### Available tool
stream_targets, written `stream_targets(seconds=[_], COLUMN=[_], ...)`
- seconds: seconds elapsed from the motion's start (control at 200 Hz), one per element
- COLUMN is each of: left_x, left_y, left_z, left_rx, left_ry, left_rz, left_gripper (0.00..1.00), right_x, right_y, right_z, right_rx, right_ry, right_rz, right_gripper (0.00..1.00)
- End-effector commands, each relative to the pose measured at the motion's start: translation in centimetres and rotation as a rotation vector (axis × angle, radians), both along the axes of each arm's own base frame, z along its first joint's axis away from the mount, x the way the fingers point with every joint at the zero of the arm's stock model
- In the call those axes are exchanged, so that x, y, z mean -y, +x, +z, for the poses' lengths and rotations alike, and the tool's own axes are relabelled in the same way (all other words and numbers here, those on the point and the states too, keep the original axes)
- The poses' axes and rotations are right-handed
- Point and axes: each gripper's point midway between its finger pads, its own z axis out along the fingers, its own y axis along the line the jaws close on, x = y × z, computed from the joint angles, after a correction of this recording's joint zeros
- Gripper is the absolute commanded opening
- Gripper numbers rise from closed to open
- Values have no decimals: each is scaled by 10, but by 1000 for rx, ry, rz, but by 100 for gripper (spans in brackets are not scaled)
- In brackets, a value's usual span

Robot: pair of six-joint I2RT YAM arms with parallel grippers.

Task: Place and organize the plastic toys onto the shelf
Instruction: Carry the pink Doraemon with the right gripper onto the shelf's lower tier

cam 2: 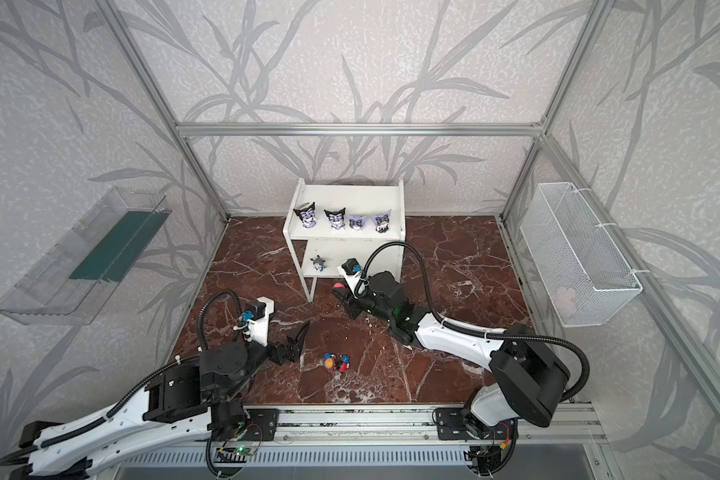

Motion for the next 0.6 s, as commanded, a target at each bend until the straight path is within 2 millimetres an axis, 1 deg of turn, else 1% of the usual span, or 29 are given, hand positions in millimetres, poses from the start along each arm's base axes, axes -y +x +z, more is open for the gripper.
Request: stream_targets(seconds=[0.0,0.15,0.17,0.21,0.31,0.49,0.595], left_x=[-19,-24,-27,-28,-27,-23,-19], left_y=[-4,-8,-10,-11,-14,-16,-17], left_z=[-11,-13,-9,-9,-11,-13,-13], left_rx=[-30,-36,-25,-23,-19,-18,-18], left_ry=[127,200,183,196,218,208,207], left_rz=[19,-9,-14,-25,-54,-76,-92], left_gripper=[99,99,99,99,99,99,99], right_x=[1,-3,-3,-4,-5,-6,-6], right_y=[22,33,35,38,45,55,61], right_z=[19,22,21,21,23,27,26], right_rx=[82,88,87,88,94,99,99], right_ry=[5,17,14,15,22,24,24], right_rz=[-74,-94,-100,-105,-116,-125,-140], right_gripper=[19,19,19,19,19,20,20])
